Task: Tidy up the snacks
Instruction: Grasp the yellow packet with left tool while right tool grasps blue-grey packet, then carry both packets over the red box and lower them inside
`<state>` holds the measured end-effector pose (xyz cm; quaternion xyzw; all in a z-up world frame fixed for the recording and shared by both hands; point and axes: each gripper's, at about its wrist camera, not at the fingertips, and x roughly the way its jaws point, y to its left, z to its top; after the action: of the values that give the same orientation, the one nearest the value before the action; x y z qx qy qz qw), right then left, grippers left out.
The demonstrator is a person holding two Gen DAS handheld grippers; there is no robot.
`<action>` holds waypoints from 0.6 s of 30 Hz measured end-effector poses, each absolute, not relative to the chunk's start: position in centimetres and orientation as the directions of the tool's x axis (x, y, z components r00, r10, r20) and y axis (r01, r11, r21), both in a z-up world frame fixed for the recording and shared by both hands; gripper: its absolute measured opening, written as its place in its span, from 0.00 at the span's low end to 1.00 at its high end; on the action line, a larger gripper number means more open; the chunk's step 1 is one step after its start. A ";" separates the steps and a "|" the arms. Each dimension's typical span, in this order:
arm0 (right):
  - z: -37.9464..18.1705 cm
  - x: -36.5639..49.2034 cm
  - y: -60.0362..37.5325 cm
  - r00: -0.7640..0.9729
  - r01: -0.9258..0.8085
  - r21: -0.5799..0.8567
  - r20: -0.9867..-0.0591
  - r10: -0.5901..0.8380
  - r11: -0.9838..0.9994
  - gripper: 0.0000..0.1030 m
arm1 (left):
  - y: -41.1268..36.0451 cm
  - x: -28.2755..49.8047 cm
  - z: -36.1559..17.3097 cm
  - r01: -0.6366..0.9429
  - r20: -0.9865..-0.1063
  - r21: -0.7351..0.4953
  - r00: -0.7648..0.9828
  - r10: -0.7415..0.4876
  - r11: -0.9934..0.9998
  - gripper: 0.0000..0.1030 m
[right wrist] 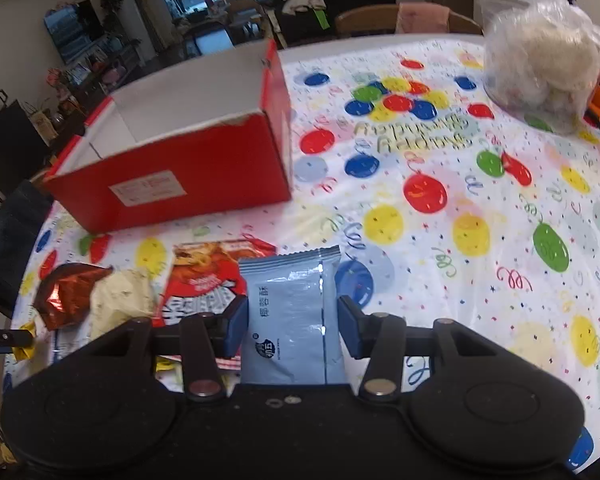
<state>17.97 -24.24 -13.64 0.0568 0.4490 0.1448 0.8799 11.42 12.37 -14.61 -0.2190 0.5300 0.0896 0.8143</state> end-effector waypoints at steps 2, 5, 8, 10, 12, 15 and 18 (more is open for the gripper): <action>-13.0 17.6 -23.9 0.562 -0.212 0.239 -0.764 0.319 0.947 0.45 | 12.3 11.1 -13.9 -0.366 -0.897 -0.254 0.435 -0.077 0.895 0.38; -12.0 17.1 -23.3 0.569 -0.234 0.242 -0.751 0.334 0.942 0.45 | 12.2 10.7 -12.8 -0.355 -0.888 -0.241 0.457 -0.058 0.903 0.38; -11.1 16.6 -22.7 0.574 -0.255 0.246 -0.740 0.351 0.935 0.45 | 11.9 10.4 -11.6 -0.339 -0.876 -0.230 0.480 -0.042 0.912 0.38; -10.5 16.3 -22.2 0.579 -0.270 0.247 -0.731 0.361 0.931 0.45 | 11.7 10.4 -10.9 -0.328 -0.869 -0.230 0.493 -0.042 0.916 0.38; -9.8 16.1 -21.7 0.586 -0.284 0.244 -0.721 0.370 0.927 0.45 | 11.5 10.4 -10.1 -0.316 -0.863 -0.233 0.504 -0.046 0.920 0.38; -8.7 16.0 -21.1 0.599 -0.304 0.237 -0.705 0.379 0.923 0.45 | 10.9 10.5 -8.9 -0.287 -0.849 -0.230 0.526 -0.048 0.930 0.38; -7.6 16.1 -20.5 0.614 -0.319 0.236 -0.687 0.390 0.918 0.45 | 10.3 10.7 -7.8 -0.251 -0.831 -0.222 0.554 -0.049 0.942 0.38</action>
<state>16.07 -20.53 -7.56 0.0450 0.3927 0.1974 0.8971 10.71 10.27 -7.78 -0.1598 0.4686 0.0583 0.8669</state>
